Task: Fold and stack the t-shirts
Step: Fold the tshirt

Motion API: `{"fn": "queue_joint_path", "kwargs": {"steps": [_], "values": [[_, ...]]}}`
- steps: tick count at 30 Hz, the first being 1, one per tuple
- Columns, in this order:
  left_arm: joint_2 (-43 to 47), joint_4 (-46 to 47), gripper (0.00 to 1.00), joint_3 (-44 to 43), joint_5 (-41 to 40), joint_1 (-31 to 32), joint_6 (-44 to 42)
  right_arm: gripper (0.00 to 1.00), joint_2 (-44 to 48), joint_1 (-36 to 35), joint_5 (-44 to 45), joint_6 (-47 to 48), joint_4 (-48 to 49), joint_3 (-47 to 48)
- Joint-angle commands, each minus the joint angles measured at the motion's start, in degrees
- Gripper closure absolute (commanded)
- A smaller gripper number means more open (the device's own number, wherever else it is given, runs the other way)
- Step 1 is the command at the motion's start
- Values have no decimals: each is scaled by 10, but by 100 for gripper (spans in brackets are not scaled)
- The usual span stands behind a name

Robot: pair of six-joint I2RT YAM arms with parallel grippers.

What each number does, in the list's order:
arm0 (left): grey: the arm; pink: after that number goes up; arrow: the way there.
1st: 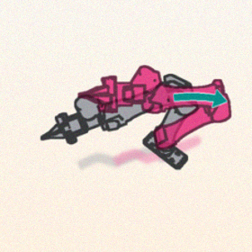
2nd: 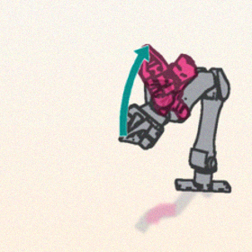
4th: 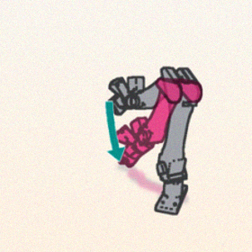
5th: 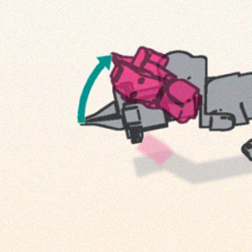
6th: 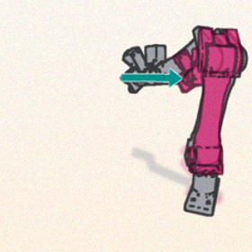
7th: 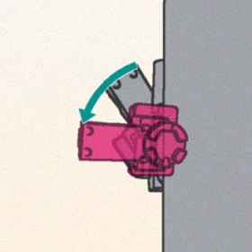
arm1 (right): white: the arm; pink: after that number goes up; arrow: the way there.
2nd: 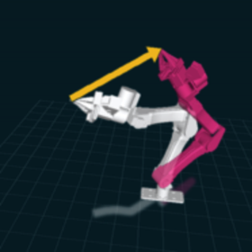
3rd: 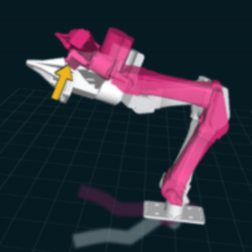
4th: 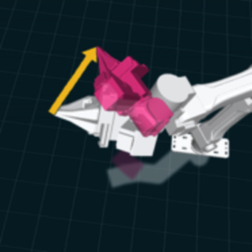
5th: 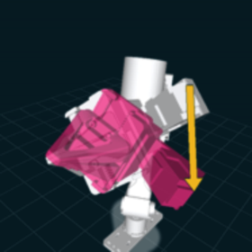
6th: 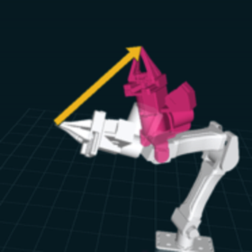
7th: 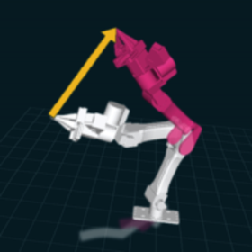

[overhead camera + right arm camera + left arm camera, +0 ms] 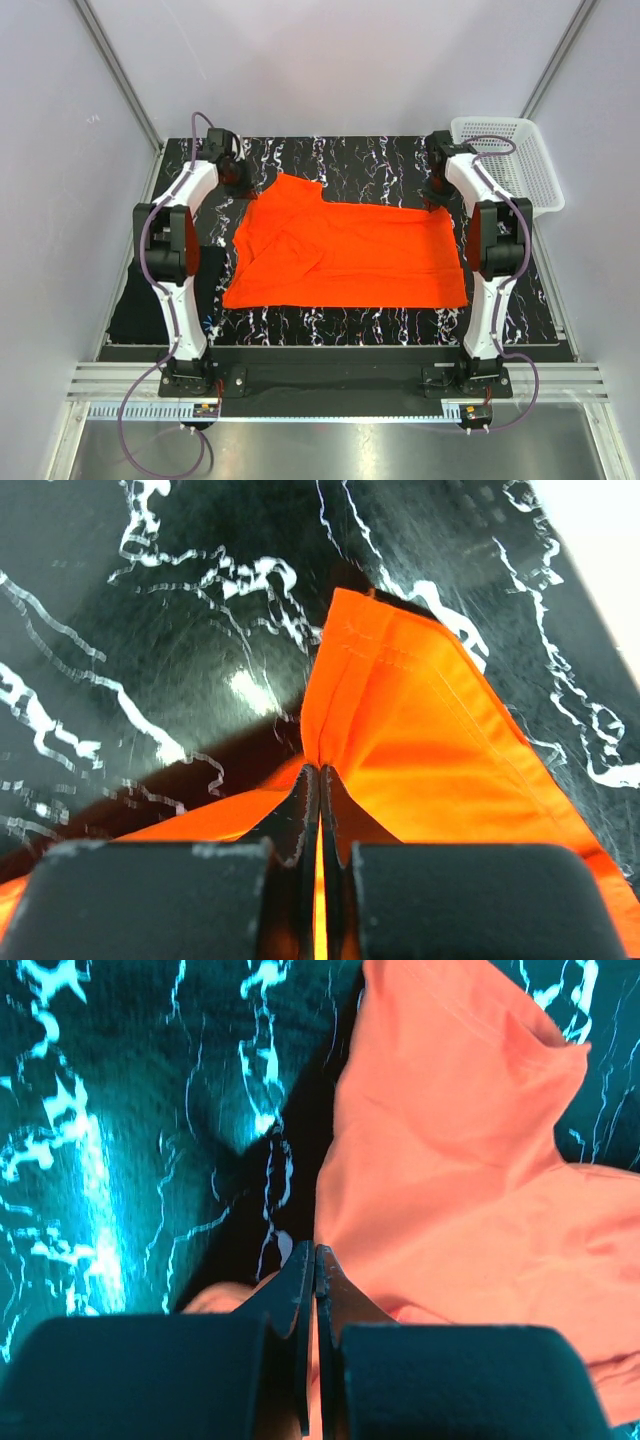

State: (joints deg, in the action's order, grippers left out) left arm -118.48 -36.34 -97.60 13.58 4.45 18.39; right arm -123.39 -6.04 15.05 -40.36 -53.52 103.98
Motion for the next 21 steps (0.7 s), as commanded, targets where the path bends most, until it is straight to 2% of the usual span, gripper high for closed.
{"fn": "queue_joint_path", "kwargs": {"steps": [1, 21], "values": [[39, 8, 100, 22, -8, -1, -1, 100, 62, 1, -5, 16, 29, -34], [176, 2, 100, 153, -70, 3, 25, 100, 186, 1, -6, 12, 65, -213]]}}
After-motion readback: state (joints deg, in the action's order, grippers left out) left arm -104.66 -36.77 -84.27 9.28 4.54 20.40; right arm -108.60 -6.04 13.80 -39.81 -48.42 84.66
